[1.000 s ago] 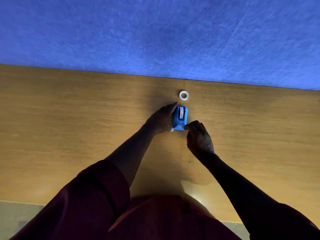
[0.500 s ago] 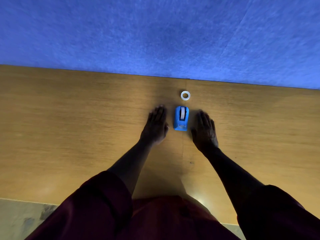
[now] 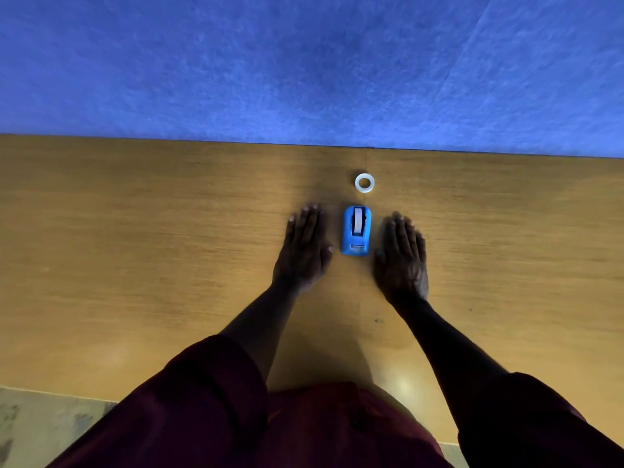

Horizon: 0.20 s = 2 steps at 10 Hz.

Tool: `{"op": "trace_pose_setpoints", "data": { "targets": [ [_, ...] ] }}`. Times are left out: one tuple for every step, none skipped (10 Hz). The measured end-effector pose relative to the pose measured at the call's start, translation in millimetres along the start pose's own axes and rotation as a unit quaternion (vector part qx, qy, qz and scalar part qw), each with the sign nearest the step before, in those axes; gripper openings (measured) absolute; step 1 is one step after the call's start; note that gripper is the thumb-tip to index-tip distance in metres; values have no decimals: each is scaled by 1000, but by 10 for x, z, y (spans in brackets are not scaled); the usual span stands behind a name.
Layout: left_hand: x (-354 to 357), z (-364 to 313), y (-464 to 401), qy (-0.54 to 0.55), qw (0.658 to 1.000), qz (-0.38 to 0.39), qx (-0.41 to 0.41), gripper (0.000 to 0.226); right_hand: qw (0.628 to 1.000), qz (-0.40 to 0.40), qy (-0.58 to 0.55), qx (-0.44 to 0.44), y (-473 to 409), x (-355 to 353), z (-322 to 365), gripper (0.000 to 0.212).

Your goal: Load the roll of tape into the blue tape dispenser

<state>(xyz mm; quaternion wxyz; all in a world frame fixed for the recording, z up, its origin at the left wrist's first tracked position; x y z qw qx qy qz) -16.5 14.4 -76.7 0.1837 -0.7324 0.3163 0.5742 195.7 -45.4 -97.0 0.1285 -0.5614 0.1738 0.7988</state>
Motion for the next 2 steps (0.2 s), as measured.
{"op": "trace_pose_setpoints", "data": {
  "targets": [
    [-6, -13, -6, 0, 1000, 5, -1, 70, 1000, -6, 3, -4, 3, -4, 5, 62],
    [-4, -1, 1, 7, 1000, -23, -13, 70, 1000, -11, 0, -20, -7, 10, -19, 62]
  ]
}}
Point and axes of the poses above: each hand's wrist, its own y-axis away from the middle knuckle, its own x-axis out of the palm, z = x × y, the point moved 2 cm from there along -y, towards the middle knuckle, and after that the axes turned 15 degrees about x, right-handed, at the moved point
